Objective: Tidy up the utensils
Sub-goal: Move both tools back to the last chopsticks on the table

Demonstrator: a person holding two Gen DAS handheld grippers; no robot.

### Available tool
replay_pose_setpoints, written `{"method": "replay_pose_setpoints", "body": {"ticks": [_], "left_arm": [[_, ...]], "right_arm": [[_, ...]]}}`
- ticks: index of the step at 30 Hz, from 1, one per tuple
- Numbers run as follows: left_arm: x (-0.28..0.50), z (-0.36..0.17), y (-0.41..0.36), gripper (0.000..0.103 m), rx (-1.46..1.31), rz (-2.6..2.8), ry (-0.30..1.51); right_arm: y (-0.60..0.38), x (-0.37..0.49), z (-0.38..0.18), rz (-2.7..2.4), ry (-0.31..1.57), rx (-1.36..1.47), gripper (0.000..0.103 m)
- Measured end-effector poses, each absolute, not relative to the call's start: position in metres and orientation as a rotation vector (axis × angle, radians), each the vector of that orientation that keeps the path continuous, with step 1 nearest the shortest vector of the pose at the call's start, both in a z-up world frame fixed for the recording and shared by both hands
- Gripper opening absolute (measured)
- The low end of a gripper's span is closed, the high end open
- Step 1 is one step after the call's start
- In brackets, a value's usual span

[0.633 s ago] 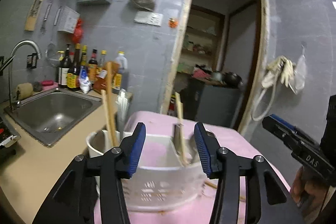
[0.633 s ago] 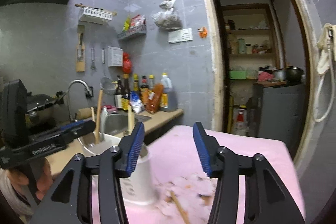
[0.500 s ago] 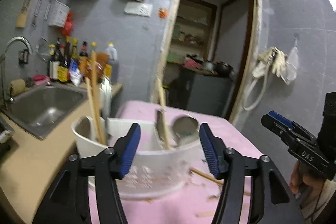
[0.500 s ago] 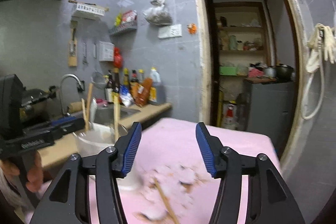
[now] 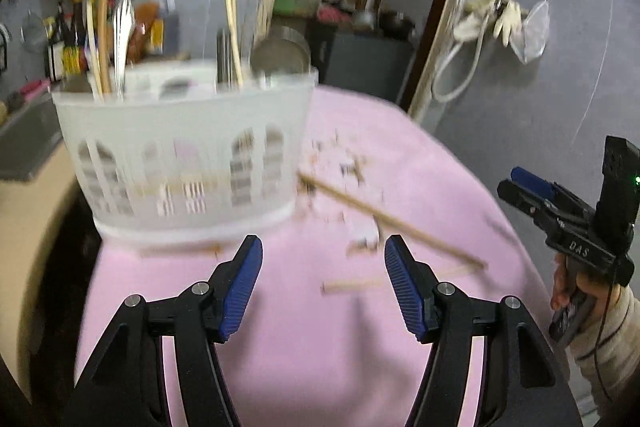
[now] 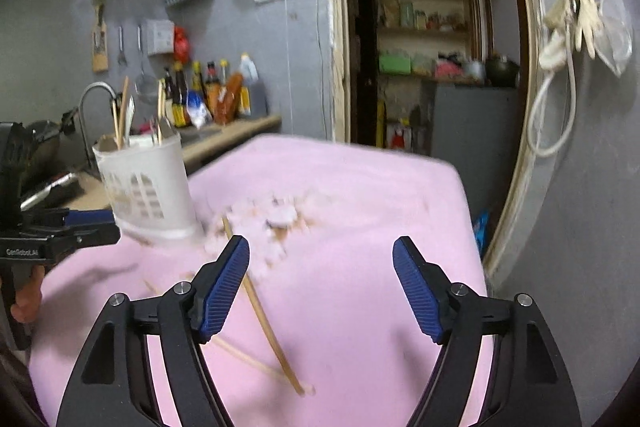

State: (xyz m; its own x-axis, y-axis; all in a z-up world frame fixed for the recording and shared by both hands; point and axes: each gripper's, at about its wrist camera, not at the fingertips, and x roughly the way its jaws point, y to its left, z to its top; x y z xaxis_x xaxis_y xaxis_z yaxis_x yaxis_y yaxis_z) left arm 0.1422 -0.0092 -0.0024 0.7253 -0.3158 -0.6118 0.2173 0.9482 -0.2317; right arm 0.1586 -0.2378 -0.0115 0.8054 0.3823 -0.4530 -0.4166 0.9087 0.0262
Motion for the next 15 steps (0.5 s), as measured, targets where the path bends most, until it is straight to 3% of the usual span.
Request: {"method": "replay_pose_setpoints", "body": {"ticks": [7,13,15], "left_arm": [[0.142,-0.022,-0.009,0.057,-0.255,-0.338,0.864],[0.151,-0.020,-0.009,0.053,-0.342,-0.374,0.940],[0.156,-0.017,-0.006,0.049,-0.361,-0.369,0.951]], "right_arm": [[-0.239,0.160,-0.034,0.483,0.604,-0.099,0.072],[-0.218,0.170,-0.045,0.568,0.702,-0.171,0.047],[-0.211,0.174,-0.050,0.595,0.738,-0.197,0.043]]}}
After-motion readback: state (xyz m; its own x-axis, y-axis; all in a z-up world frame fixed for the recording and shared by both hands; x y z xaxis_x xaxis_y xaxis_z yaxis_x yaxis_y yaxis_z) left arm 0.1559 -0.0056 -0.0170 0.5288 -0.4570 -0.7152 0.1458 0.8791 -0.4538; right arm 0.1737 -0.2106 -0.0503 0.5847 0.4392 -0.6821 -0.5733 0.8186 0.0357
